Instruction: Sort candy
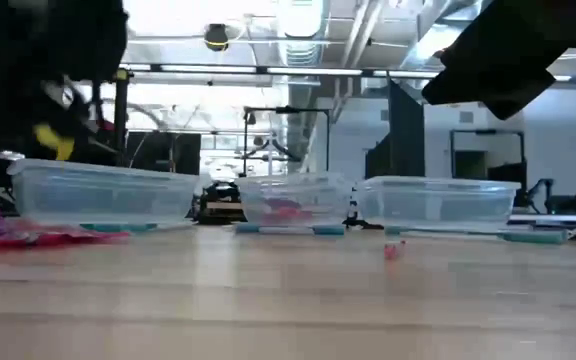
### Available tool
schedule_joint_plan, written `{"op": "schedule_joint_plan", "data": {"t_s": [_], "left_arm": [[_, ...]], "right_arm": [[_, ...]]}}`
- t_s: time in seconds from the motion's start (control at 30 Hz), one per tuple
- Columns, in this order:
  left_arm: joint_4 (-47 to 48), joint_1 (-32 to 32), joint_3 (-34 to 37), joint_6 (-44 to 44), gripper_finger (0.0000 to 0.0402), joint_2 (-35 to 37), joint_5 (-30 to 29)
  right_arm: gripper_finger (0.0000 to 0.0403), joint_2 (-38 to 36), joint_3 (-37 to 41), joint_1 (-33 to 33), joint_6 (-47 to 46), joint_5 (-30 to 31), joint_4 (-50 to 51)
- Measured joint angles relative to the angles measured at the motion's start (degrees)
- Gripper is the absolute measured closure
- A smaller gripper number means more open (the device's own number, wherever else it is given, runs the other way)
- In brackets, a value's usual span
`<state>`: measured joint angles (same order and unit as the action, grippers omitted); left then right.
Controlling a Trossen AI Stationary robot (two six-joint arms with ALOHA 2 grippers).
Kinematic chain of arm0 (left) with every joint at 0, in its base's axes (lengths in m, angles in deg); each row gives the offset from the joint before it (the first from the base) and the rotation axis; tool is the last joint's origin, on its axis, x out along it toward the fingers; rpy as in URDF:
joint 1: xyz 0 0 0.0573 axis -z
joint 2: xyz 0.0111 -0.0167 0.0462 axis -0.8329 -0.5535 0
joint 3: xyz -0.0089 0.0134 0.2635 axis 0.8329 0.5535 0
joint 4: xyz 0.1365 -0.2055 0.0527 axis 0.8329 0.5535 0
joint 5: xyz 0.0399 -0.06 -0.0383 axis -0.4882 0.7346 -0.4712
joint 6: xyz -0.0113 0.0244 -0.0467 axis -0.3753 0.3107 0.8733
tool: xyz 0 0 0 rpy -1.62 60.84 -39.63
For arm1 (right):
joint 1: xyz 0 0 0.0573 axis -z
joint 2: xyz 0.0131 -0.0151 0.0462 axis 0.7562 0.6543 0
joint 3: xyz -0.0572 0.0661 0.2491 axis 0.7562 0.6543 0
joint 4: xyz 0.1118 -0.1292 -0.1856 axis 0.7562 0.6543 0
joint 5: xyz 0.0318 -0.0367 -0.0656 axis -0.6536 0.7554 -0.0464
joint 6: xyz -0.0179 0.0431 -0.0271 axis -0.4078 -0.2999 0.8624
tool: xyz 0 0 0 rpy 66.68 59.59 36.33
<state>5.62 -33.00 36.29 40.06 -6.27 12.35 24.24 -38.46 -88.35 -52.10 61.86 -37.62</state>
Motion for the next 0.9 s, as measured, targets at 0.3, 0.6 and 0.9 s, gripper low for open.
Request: {"op": "schedule_joint_plan", "data": {"t_s": [0.3, 0.6, 0.9], "left_arm": [[-10.26, -0.41, 5.68, -4.14, 0.0236, 0.33, 0.81], [-7.61, -0.52, 3.11, -4.91, 0.0387, -0.20, -0.64], [-3.23, -0.77, -14.17, -12.87, 0.0394, -0.13, -1.12]], "right_arm": [[0.0271, 0.00, 0.00, 0.00, 0.07, 0.00, 0.16], [0.0271, 0.00, 0.00, 0.00, 0.20, 0.00, 0.21], [0.0271, 0.00, 0.00, 0.00, 0.16, 0.00, 0.23]]}}
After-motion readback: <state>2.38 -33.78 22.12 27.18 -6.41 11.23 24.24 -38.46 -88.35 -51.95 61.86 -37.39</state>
